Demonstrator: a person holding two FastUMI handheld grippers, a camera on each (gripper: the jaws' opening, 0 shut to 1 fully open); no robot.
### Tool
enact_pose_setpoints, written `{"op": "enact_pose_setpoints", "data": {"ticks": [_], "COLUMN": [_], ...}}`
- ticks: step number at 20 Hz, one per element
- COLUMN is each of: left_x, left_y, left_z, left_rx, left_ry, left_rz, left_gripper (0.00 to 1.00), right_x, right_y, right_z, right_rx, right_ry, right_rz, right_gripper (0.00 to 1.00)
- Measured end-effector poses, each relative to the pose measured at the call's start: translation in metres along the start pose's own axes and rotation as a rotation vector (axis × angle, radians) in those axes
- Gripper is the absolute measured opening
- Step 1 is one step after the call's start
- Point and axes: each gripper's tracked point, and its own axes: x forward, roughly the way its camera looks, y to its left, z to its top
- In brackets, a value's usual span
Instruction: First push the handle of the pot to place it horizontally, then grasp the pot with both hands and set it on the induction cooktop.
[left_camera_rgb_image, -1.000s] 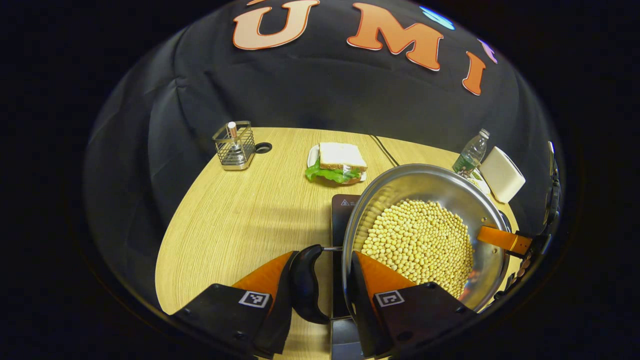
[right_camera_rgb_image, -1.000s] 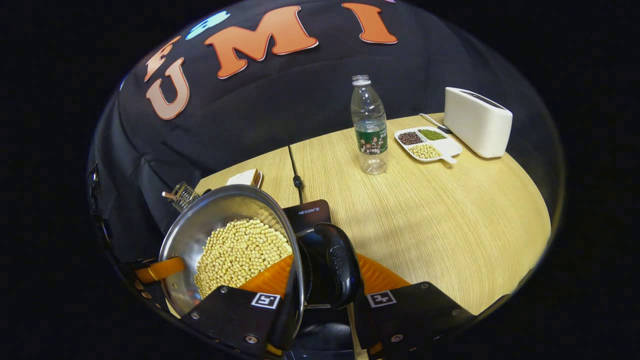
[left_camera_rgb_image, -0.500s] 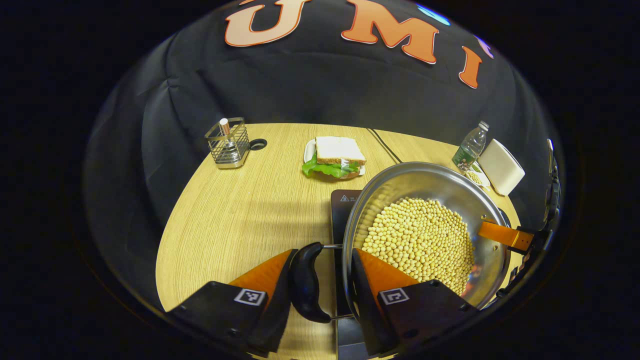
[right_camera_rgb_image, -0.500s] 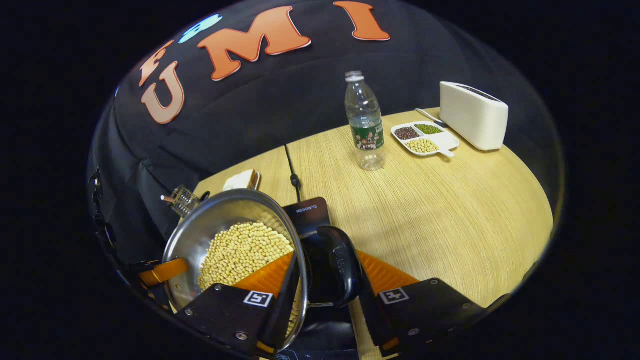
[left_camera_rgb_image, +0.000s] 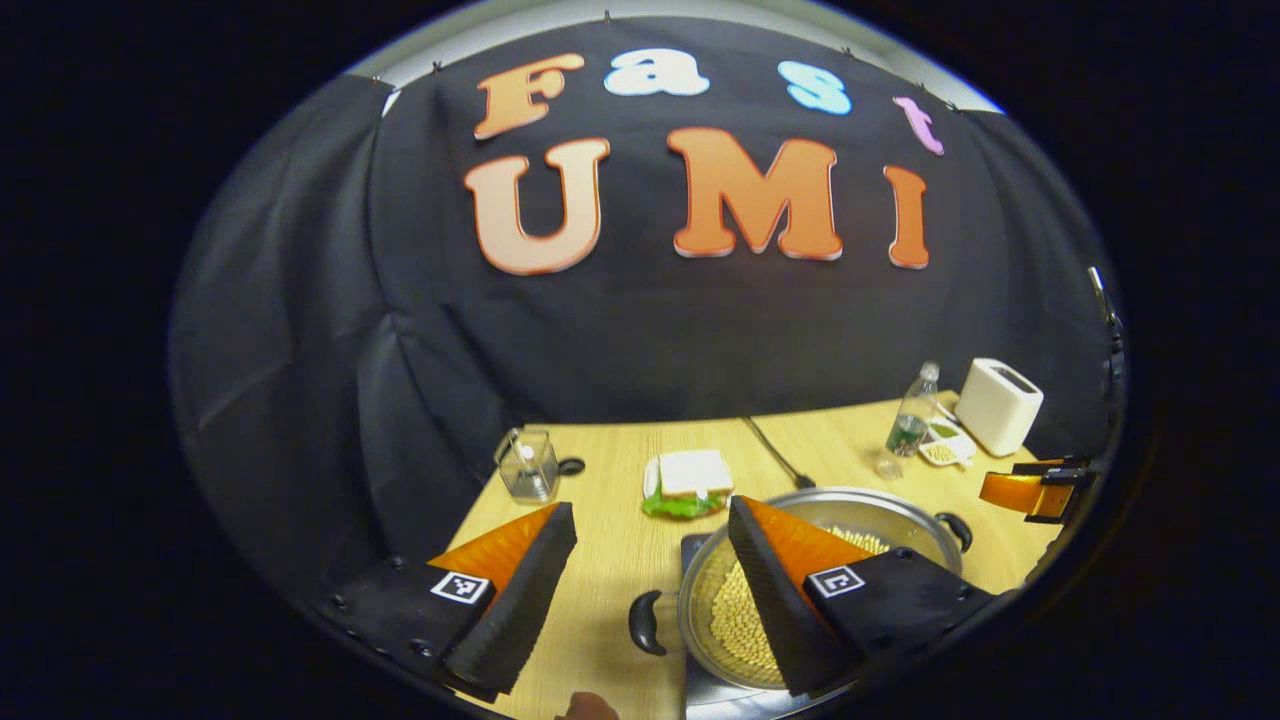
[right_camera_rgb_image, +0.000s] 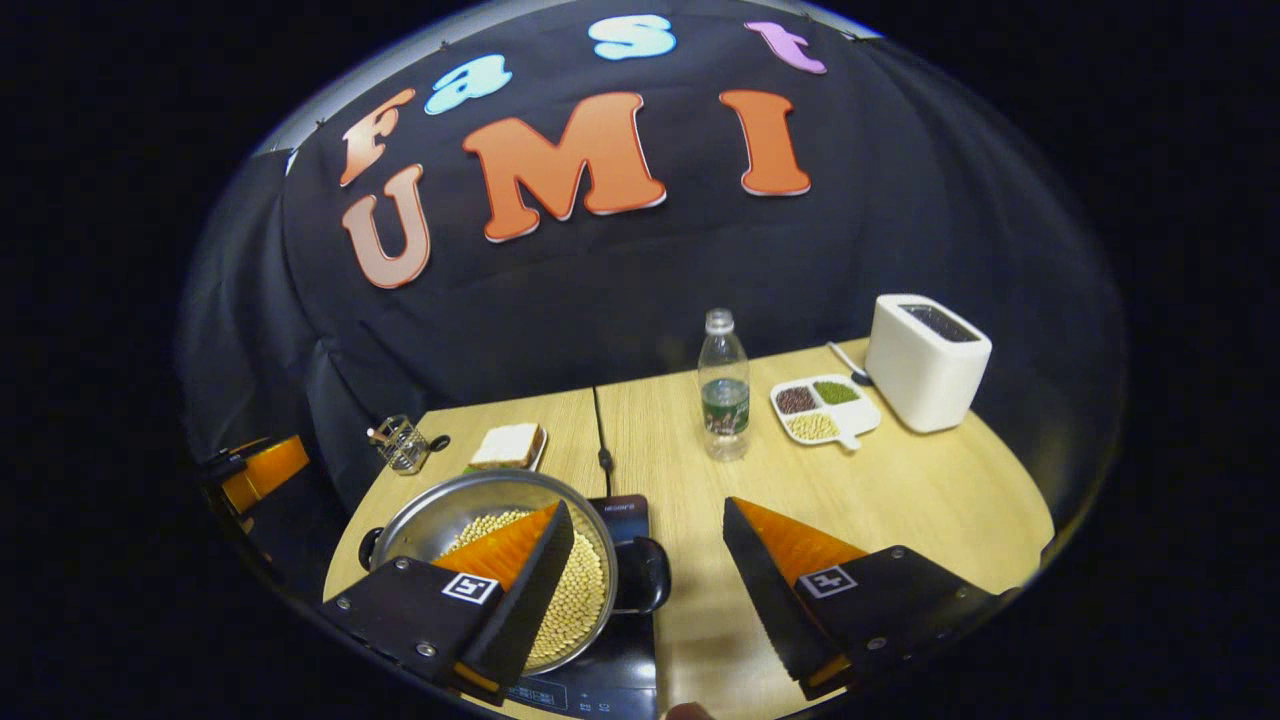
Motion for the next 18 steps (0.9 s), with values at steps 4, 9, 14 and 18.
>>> {"op": "enact_pose_setpoints", "data": {"ticks": [4,9,14,18], "left_x": [-0.054,-0.125,-0.188,-0.228], "left_y": [0.008,0.038,0.080,0.121], "left_z": [0.072,0.136,0.156,0.174], "left_rx": [-0.048,-0.079,-0.100,-0.051], "left_ry": [-0.174,-0.321,-0.365,-0.447], "left_rz": [0.017,0.023,0.038,0.154], "left_gripper": [1.00,1.00,0.99,0.97], "right_x": [-0.052,-0.121,-0.187,-0.225], "right_y": [-0.016,-0.051,-0.105,-0.137], "right_z": [0.057,0.117,0.160,0.176], "right_rx": [-0.029,-0.067,-0.083,-0.083], "right_ry": [-0.117,-0.272,-0.397,-0.450], "right_rz": [0.010,-0.026,-0.111,-0.164], "right_gripper": [0.93,0.94,0.94,0.94]}}
